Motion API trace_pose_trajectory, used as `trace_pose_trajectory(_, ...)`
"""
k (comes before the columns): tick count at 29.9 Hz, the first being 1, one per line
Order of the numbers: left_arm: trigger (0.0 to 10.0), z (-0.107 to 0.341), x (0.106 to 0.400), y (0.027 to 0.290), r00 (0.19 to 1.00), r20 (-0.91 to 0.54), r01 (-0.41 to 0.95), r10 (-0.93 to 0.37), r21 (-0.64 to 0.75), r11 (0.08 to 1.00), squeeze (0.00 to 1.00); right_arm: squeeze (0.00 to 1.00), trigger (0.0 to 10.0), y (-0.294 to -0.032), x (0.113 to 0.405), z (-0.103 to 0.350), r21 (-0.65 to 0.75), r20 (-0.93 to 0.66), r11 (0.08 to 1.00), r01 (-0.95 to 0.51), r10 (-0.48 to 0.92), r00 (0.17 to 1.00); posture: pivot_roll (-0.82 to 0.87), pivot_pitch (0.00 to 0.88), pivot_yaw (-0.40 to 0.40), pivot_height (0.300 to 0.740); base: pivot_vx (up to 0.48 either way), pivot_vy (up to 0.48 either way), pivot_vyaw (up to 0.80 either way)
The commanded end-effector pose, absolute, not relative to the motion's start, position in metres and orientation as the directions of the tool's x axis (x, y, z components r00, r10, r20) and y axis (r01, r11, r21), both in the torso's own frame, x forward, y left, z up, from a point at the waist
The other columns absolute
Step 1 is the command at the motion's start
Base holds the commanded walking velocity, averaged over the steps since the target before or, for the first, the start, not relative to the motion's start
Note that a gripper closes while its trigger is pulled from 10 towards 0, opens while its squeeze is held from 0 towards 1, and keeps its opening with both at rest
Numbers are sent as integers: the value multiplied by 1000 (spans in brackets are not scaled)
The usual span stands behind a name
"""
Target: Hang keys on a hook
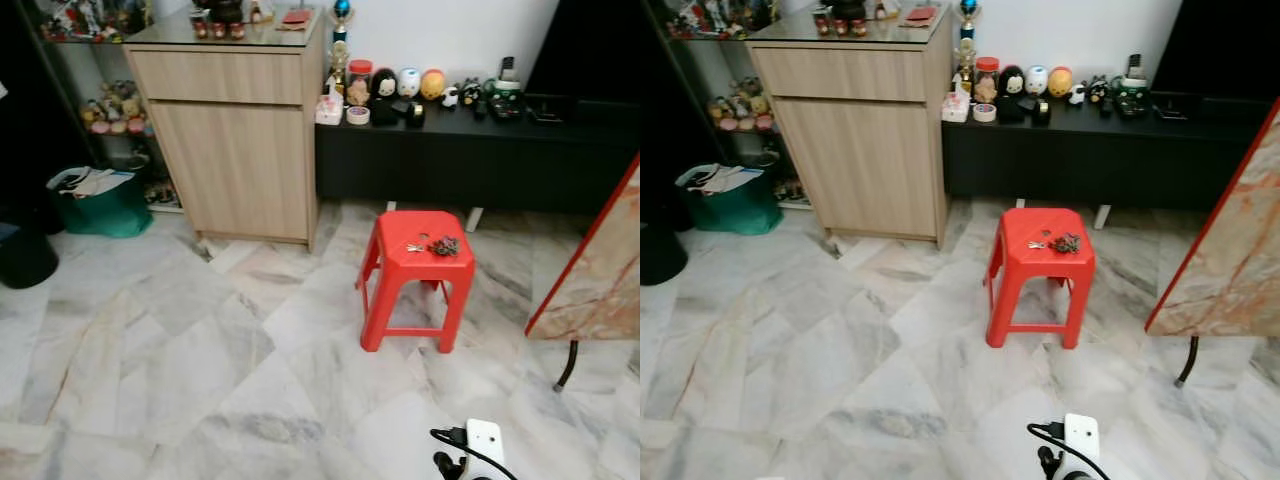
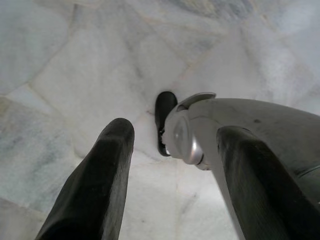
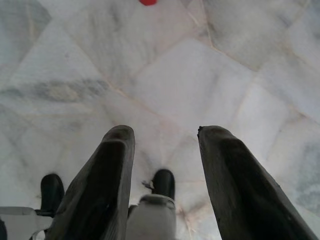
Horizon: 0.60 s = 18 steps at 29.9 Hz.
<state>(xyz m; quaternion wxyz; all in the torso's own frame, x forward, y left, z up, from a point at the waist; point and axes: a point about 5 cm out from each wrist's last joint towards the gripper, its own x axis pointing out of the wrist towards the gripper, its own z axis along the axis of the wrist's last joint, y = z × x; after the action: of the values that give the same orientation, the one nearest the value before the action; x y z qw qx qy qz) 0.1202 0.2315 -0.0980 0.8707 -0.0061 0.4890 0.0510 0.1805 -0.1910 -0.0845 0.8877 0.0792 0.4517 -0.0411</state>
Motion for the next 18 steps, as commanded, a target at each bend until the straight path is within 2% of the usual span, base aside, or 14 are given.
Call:
trace_pose_trajectory(1, 10000, -98, 119, 234, 513, -854, -105, 90, 41, 994, 0, 0, 10000, -194, 183, -83, 103, -804, 982, 158, -11, 594, 69, 0, -24, 729, 296, 0, 0)
trace_pose_trajectory(18, 10000, -98, 120, 234, 513, -855, -100, 80, 33, 994, 0, 0, 10000, -194, 185, -82, 104, -799, 983, 154, -10, 601, 61, 0, -21, 729, 299, 0, 0)
